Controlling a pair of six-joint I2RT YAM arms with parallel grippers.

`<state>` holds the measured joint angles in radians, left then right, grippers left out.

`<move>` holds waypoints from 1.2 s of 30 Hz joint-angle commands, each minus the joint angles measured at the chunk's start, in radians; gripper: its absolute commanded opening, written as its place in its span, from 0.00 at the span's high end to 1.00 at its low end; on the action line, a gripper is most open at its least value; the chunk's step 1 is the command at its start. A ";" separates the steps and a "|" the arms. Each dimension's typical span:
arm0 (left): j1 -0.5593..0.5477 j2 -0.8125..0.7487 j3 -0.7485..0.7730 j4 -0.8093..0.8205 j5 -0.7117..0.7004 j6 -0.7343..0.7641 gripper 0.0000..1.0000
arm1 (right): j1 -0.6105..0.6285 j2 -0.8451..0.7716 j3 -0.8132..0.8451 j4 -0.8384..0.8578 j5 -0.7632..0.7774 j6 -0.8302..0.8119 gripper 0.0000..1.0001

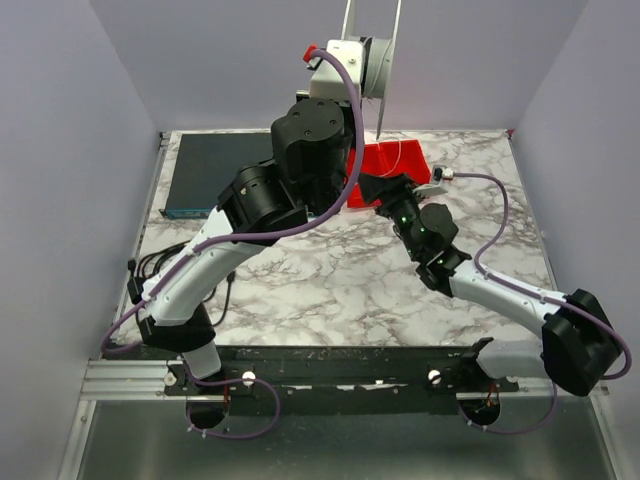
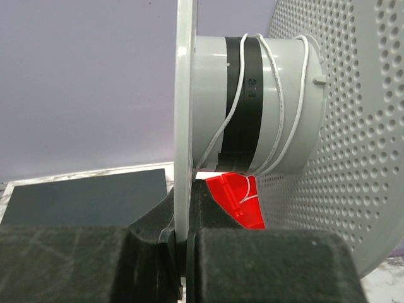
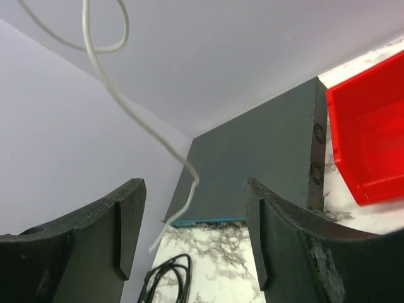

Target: Wrap the cables

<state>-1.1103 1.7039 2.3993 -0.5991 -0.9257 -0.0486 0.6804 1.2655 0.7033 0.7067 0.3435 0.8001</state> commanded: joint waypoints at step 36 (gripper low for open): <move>0.278 0.097 -0.136 0.046 0.167 -0.123 1.00 | 0.178 -0.095 0.489 -0.956 -0.195 -0.308 0.99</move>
<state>-0.8463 1.7966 2.3222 -0.6296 -0.7990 -0.1638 0.8425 1.2339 1.0840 -0.0582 0.1791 0.5808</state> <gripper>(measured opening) 0.036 0.038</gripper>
